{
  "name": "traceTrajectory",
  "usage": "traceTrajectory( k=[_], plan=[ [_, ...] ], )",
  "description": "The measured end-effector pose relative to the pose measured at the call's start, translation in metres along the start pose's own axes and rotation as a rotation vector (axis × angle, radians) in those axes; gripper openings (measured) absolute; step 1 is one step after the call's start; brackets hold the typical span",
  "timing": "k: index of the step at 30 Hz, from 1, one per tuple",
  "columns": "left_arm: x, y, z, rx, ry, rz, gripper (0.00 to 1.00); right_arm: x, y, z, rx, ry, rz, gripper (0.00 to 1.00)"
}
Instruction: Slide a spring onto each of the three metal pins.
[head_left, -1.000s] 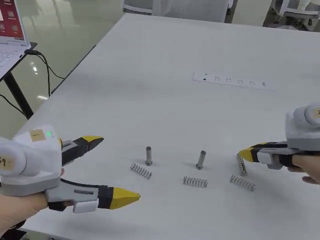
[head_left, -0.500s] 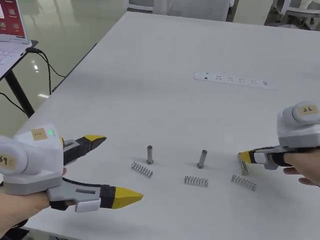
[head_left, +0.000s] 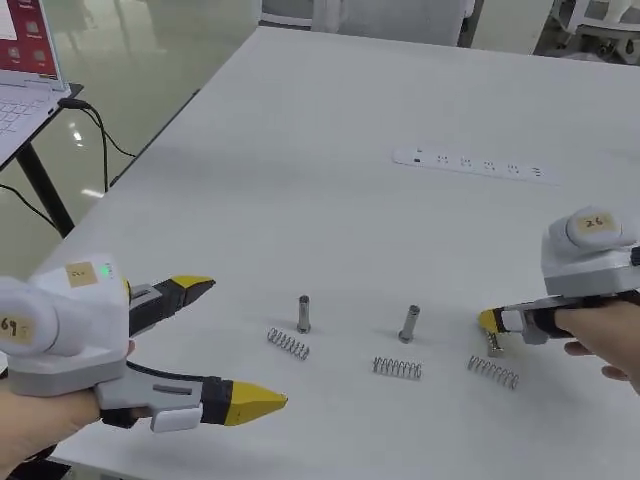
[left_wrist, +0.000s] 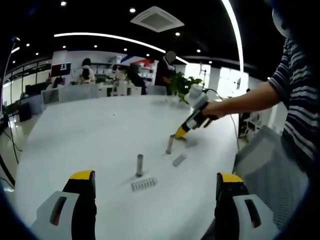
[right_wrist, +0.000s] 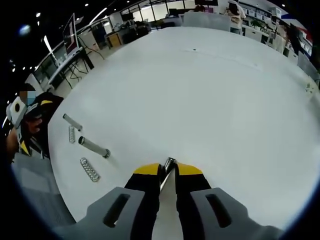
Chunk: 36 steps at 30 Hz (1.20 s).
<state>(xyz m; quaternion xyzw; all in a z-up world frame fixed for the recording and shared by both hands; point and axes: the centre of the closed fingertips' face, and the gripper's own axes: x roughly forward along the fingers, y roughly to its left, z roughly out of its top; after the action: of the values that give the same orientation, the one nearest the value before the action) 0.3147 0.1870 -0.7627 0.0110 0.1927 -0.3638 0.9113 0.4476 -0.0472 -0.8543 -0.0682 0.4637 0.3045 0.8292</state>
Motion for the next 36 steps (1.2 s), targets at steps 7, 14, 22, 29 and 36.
traceTrajectory(
  k=[7, 14, 22, 29, 36],
  plan=[
    [0.0, -0.001, -0.002, -0.001, 0.008, 0.0, 0.98, -0.001, -0.003, 0.001, 0.004, 0.002, -0.032, 0.05],
    [0.002, -0.005, -0.004, 0.001, 0.018, -0.014, 0.97, -0.004, -0.001, -0.001, 0.018, -0.009, -0.012, 0.05],
    [-0.001, 0.0, -0.004, -0.002, 0.017, 0.0, 0.97, -0.018, 0.005, -0.004, 0.033, -0.087, 0.038, 0.05],
    [0.005, -0.008, -0.006, 0.001, 0.024, -0.018, 0.97, -0.029, 0.01, -0.001, 0.011, -0.14, 0.058, 0.05],
    [0.004, -0.007, -0.003, 0.008, 0.018, -0.018, 0.97, -0.034, 0.016, 0.001, -0.049, -0.185, 0.068, 0.05]
  ],
)
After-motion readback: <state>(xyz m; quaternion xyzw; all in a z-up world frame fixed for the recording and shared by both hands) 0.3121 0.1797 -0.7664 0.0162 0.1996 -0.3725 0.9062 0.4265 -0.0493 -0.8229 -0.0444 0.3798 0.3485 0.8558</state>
